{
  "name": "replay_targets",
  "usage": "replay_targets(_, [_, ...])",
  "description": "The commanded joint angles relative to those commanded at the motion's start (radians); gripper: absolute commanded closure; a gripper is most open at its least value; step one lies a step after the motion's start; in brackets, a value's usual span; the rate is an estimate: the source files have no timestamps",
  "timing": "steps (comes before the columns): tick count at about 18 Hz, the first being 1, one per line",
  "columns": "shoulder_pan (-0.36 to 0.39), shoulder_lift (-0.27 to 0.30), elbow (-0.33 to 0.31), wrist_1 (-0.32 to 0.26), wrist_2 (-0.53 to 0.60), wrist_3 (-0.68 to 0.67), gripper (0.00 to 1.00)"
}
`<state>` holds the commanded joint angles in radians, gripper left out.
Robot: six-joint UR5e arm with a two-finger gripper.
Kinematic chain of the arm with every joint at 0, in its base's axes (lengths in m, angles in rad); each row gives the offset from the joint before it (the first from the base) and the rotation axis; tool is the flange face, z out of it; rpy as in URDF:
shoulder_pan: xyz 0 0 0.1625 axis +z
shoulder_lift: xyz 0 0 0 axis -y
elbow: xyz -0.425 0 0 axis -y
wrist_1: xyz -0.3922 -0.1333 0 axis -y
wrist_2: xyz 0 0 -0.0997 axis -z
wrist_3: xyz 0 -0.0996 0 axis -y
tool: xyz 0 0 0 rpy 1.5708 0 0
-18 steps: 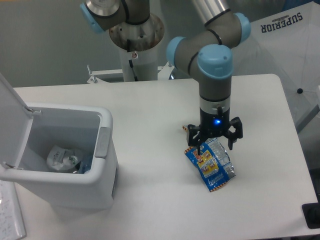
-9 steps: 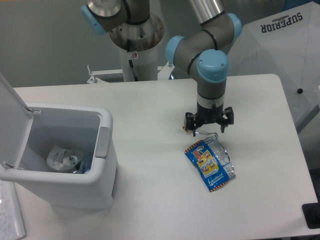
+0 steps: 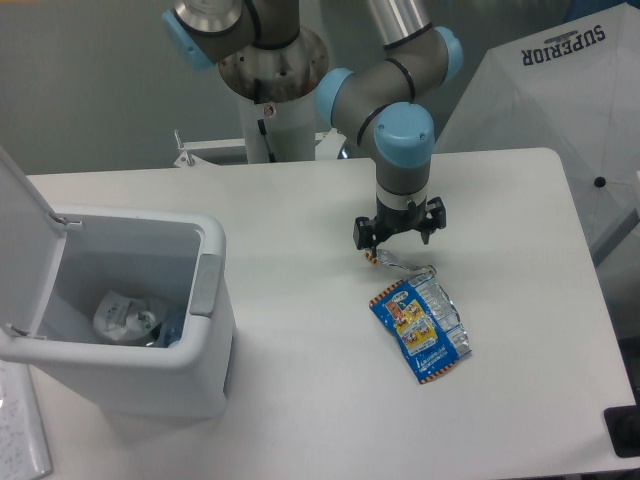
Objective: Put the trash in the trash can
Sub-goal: 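Lower the gripper onto the snack bag's crimped end and close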
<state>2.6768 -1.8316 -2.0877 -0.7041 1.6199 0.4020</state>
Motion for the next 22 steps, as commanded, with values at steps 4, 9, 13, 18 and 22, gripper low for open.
replay_targets(4, [0.0,-0.003,-0.008,0.0,0.009,-0.002,0.0])
replay_targets(9, [-0.002,-0.014,-0.009,0.002,0.025,-0.003,0.0])
replay_targets(13, [-0.002,-0.043,0.018,0.003,0.025,-0.023,0.0])
replay_targets(18, [-0.003,-0.055,0.028,0.003,0.025,-0.043,0.0])
replay_targets(22, [-0.005,-0.063,0.028,0.008,0.025,-0.043,0.01])
